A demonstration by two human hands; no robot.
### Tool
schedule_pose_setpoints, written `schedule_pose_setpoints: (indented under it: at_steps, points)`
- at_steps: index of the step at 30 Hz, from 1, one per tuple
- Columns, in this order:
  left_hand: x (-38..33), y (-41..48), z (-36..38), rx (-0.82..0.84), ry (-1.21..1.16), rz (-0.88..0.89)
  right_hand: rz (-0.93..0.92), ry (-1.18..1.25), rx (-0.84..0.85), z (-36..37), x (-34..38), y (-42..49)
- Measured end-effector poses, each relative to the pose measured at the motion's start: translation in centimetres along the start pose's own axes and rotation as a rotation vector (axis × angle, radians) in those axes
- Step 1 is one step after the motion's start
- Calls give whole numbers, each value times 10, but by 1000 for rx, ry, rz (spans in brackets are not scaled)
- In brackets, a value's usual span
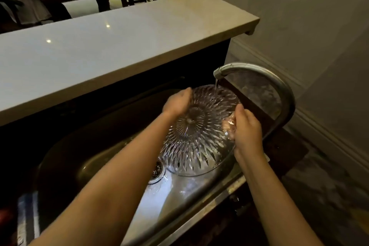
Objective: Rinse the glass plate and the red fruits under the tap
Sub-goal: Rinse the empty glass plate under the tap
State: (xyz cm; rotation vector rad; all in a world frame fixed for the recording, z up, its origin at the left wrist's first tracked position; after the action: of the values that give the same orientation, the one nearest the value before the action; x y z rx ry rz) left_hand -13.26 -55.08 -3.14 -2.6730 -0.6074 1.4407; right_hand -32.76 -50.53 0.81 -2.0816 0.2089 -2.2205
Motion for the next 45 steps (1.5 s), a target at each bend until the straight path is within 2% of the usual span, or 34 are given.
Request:
schedule_pose_setpoints:
  at_steps: [1,3,5,8,12,14,16,19,21,24,26,28,29,30,32,34,35,36,37,39,40,41,43,44,45]
  points:
    - [15,-7,-2,9,-35,-60,-20,24,-6,-1,4,4]
    - [36,-34,5,-22,-49,-64,-37,36,-14,1,11,12]
    - [34,-70,27,-61,2,43,-38,-16,-10,6,12,20]
    - [-9,-94,54,-87,90,329,-18,-91,29,17,5,21]
    - [-61,-37,39,-86,164,352,-13,-170,85,16,-1,12]
    - [-62,-8,22,-66,179,244,-57,-157,92,14,0,8]
    - [-43,7,6,-36,51,57,-160,-181,147,16,5,4]
    - [-2,-4,-11,85,-525,-207,-312,-243,327,24,12,1]
    - [25,-15,-19,189,-770,-375,-418,-401,434,30,9,0]
    - [62,-28,-34,274,-894,-644,-668,-752,642,43,-5,-8]
    - [76,-38,-45,244,-897,-712,-884,-906,738,51,-13,-17]
    - [93,-45,-49,195,-909,-746,-974,-1001,796,54,-24,-20]
    - [101,-49,-48,197,-967,-741,-914,-1007,834,53,-29,-18]
    - [108,-53,-47,199,-1026,-726,-779,-984,858,50,-35,-12]
    - [120,-62,-46,174,-1134,-701,-519,-1049,806,41,-48,3]
    - [129,-70,-44,99,-1282,-673,-429,-1272,587,32,-57,17]
    - [134,-74,-42,60,-1349,-662,-384,-1337,472,29,-59,25]
    - [138,-77,-39,34,-1407,-639,-261,-1316,378,27,-60,30]
    - [139,-80,-35,22,-1460,-604,-82,-1186,317,25,-62,34]
    - [135,-82,-30,-5,-1519,-541,292,-659,263,28,-65,39]
    - [131,-81,-27,-25,-1533,-520,432,-382,235,31,-65,39]
    - [126,-80,-24,-44,-1513,-499,497,-176,205,32,-63,39]
    - [114,-78,-20,-156,-1214,-465,437,-87,126,31,-59,37]
    - [111,-77,-19,-242,-915,-445,369,-86,74,30,-55,35]
    - [106,-76,-19,-343,-513,-396,301,-85,22,28,-51,33]
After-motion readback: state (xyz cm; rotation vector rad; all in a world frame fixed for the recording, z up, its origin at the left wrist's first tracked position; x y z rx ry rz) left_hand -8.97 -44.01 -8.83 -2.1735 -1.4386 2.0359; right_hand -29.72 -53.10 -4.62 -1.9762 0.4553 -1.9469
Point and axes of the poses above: each hand's wrist, its own y-axis towards the middle knuckle, its own z-axis out of the palm, x = y × z, the point moved 4 cm from there along y, towards the middle knuckle, and after that the axes turned 2 degrees about -y, right-handed, at the moved point
